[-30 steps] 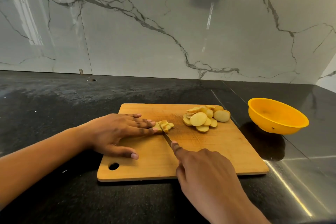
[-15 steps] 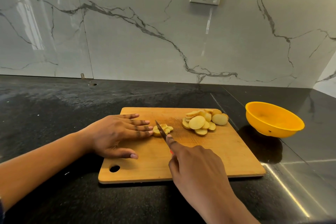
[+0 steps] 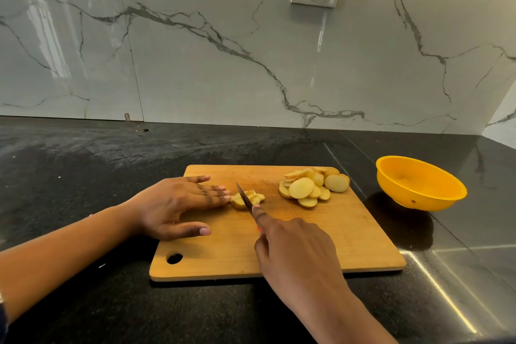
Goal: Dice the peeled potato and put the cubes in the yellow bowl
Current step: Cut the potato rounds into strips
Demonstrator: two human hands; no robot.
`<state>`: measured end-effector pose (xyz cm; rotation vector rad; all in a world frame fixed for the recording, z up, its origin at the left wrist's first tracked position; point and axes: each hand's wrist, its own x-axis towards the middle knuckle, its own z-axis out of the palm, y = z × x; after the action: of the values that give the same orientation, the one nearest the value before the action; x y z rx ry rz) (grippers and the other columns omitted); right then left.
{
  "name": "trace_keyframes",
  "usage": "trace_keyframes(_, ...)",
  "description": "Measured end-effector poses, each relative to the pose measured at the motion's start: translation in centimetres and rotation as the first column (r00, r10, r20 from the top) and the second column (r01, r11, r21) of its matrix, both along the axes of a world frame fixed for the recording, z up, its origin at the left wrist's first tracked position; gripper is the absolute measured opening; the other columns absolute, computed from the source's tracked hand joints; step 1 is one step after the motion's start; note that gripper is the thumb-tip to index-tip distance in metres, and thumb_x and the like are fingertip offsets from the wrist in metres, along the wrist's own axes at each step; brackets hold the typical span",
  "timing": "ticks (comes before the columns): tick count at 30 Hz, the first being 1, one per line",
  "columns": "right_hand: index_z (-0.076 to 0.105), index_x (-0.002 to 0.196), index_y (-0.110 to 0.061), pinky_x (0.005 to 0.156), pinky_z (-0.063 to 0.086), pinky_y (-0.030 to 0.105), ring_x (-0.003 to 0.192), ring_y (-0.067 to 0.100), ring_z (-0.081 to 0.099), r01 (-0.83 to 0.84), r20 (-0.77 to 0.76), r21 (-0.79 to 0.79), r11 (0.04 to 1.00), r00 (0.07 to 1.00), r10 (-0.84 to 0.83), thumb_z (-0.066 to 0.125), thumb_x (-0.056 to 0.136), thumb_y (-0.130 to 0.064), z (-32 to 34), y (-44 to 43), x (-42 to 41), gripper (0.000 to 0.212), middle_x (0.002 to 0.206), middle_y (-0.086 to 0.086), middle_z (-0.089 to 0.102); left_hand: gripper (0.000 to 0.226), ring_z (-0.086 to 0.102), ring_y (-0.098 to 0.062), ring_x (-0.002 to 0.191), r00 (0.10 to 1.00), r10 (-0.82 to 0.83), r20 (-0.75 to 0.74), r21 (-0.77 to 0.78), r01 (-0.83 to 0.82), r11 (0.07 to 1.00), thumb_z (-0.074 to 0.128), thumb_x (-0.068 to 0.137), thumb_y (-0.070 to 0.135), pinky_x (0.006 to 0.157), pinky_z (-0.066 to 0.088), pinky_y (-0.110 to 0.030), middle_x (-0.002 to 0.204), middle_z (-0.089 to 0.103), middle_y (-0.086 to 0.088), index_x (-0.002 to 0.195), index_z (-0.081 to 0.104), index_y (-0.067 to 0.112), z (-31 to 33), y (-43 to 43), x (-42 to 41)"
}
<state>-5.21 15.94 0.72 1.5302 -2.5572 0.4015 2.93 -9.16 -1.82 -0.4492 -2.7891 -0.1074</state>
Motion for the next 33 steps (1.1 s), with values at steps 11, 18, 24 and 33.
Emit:
trace_keyframes(11, 0.014, 0.151, -0.031, 0.065, 0.036, 0.031, 0.081, 0.016, 0.043, -0.025, 0.011, 0.038, 0.999, 1.0, 0.024, 0.03, 0.103, -0.035, 0.2, -0.5, 0.3, 0.052, 0.105, -0.002, 0.059, 0.061, 0.031, -0.001, 0.137, 0.999, 0.011, 0.036, -0.059, -0.009, 0.998, 0.024, 0.095, 0.062, 0.117, 0.011, -0.033, 0.144, 0.043, 0.008, 0.14, 0.041, 0.024, 0.0, -0.1, 0.0)
trace_keyframes(18, 0.014, 0.151, -0.032, 0.066, 0.036, 0.03, 0.082, 0.014, 0.045, -0.009, 0.023, 0.015, 1.0, 1.0, 0.008, 0.031, 0.102, -0.036, 0.0, -0.3, -0.1, 0.052, 0.105, -0.003, 0.059, 0.062, 0.023, -0.005, 0.141, 0.998, -0.004, 0.068, -0.028, 0.006, 1.0, 0.022, 0.096, 0.06, 0.116, 0.008, -0.033, 0.149, 0.036, 0.006, 0.144, 0.034, 0.024, -0.1, 0.0, -0.2)
trace_keyframes(24, 0.013, 0.151, -0.032, 0.066, 0.037, 0.03, 0.082, 0.016, 0.044, -0.012, 0.017, 0.033, 0.999, 1.0, 0.012, 0.03, 0.103, -0.034, 0.1, -0.5, 0.3, 0.051, 0.105, -0.002, 0.058, 0.061, 0.023, -0.01, 0.142, 0.999, -0.016, 0.043, -0.056, 0.018, 0.998, 0.024, 0.096, 0.06, 0.116, 0.013, -0.038, 0.149, 0.036, 0.005, 0.143, 0.037, 0.024, 0.1, 0.0, 0.0)
trace_keyframes(33, 0.011, 0.152, -0.012, 0.047, 0.022, 0.027, 0.096, 0.025, 0.054, -0.058, -0.043, 0.274, 0.96, 0.996, 0.072, 0.04, 0.101, -0.017, 0.6, -2.4, 0.7, 0.06, 0.115, 0.006, 0.057, 0.059, 0.02, -0.005, 0.142, 0.999, 0.002, 0.039, -0.156, 0.004, 0.988, 0.021, 0.095, 0.063, 0.117, 0.005, -0.036, 0.148, 0.036, 0.012, 0.142, 0.038, 0.031, 0.3, 0.1, -0.1)
